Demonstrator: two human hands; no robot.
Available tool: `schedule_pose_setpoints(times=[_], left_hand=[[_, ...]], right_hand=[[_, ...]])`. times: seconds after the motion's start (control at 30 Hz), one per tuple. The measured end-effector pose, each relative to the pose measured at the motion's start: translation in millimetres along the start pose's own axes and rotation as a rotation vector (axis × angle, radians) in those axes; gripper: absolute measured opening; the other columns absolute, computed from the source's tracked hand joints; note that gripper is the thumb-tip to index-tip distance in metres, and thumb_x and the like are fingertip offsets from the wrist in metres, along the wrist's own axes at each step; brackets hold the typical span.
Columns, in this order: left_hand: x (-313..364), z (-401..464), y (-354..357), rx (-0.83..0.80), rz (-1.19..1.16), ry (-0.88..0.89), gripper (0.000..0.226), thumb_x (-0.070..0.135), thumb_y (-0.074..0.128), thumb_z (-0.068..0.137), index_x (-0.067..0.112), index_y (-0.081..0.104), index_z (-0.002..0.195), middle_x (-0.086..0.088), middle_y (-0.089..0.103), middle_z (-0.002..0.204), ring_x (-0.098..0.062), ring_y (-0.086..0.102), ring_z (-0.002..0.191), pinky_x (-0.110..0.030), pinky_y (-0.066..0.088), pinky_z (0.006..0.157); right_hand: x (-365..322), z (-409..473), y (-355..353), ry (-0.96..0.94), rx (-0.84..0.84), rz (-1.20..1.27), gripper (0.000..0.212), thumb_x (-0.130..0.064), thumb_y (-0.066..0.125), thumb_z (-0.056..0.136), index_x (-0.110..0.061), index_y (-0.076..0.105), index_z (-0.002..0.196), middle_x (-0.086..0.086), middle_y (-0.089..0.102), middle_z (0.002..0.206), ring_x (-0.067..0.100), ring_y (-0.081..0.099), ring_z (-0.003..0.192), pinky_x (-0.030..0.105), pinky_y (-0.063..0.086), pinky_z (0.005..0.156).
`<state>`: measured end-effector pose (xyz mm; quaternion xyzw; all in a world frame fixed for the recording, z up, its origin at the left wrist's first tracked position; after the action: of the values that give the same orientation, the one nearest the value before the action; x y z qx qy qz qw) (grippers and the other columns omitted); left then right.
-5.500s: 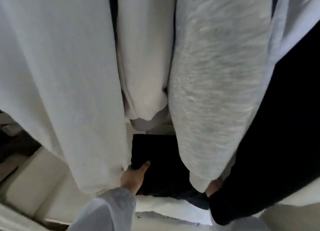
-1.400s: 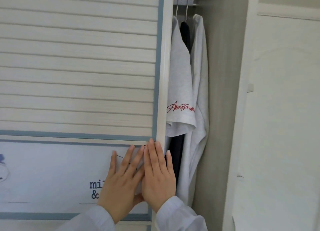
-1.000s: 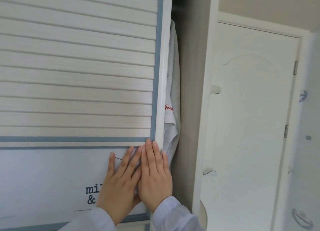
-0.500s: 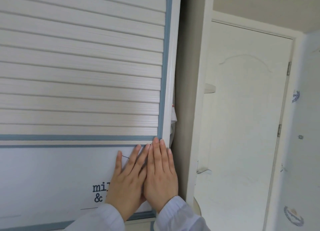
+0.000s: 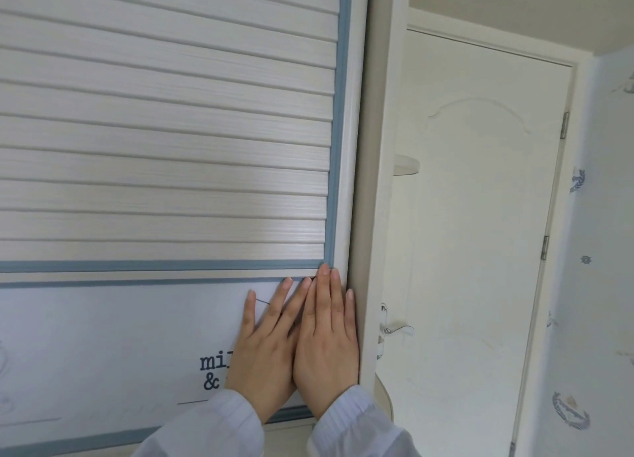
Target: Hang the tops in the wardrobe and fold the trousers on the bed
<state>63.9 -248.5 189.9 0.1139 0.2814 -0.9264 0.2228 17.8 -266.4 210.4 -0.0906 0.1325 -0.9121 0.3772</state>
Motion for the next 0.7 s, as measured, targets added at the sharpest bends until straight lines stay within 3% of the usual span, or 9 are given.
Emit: schedule_pose_setpoints(times=[0.23, 0.43, 0.57, 0.63, 0.7], left_hand=[[0.9, 0.7, 2.3, -0.031, 0.024, -0.004, 0.075, 0.034, 0.036, 0.078, 0.019, 0.017, 0.149, -0.001, 0.011, 0.157, -0.023, 0.004, 0.146, -0.056, 0.003, 0.113], [1.0, 0.9, -1.8, -0.04, 0.037, -0.021, 0.073, 0.032, 0.037, 0.078, 0.018, 0.023, 0.149, -0.001, 0.013, 0.157, -0.023, 0.005, 0.146, -0.056, 0.006, 0.112], [3.3, -1.4, -7.5, -0.065, 0.043, -0.008, 0.076, 0.033, 0.04, 0.079, 0.018, 0.016, 0.15, -0.002, 0.009, 0.158, -0.023, 0.005, 0.146, -0.057, 0.009, 0.112], [-0.6, -1.3, -13.8, -0.094, 0.04, -0.002, 0.074, 0.03, 0.039, 0.08, 0.018, 0.017, 0.15, -0.002, 0.01, 0.158, -0.022, 0.009, 0.146, -0.056, 0.013, 0.111], [-4.3, -4.8, -17.4, -0.134, 0.022, 0.005, 0.07, 0.028, 0.036, 0.08, 0.017, 0.024, 0.148, -0.003, 0.014, 0.158, -0.023, 0.014, 0.145, -0.054, 0.016, 0.111]], right_hand=[[-0.9, -2.9, -1.0, 0.024, 0.011, -0.011, 0.053, -0.012, -0.008, 0.096, 0.005, 0.001, 0.145, 0.02, 0.004, 0.153, 0.032, 0.008, 0.142, 0.043, 0.001, 0.117], [-1.5, -2.1, 0.3, 0.029, -0.024, 0.037, 0.052, -0.012, -0.008, 0.097, 0.007, -0.003, 0.145, 0.019, 0.007, 0.153, 0.032, 0.011, 0.142, 0.042, 0.005, 0.116], [-2.4, -1.1, -3.6, 0.035, -0.021, 0.085, 0.052, -0.012, -0.005, 0.098, 0.006, 0.015, 0.142, 0.02, 0.021, 0.15, 0.031, 0.016, 0.142, 0.041, 0.013, 0.113], [-4.1, 0.4, -6.4, 0.041, -0.045, 0.113, 0.049, -0.012, 0.006, 0.097, 0.005, 0.021, 0.141, 0.021, 0.021, 0.15, 0.03, 0.008, 0.145, 0.041, 0.015, 0.113], [-5.8, -0.1, -7.8, 0.05, -0.083, 0.152, 0.054, -0.015, 0.022, 0.09, 0.005, 0.03, 0.14, 0.023, 0.025, 0.15, 0.032, 0.014, 0.143, 0.042, 0.015, 0.113]])
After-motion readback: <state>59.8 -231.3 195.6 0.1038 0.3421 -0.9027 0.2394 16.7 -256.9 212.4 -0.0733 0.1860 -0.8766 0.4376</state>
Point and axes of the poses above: each hand's wrist, its own z-axis towards the middle knuckle, its own y-axis out of the palm, x = y × z, the point moved 10 cm from there along z, towards the middle knuckle
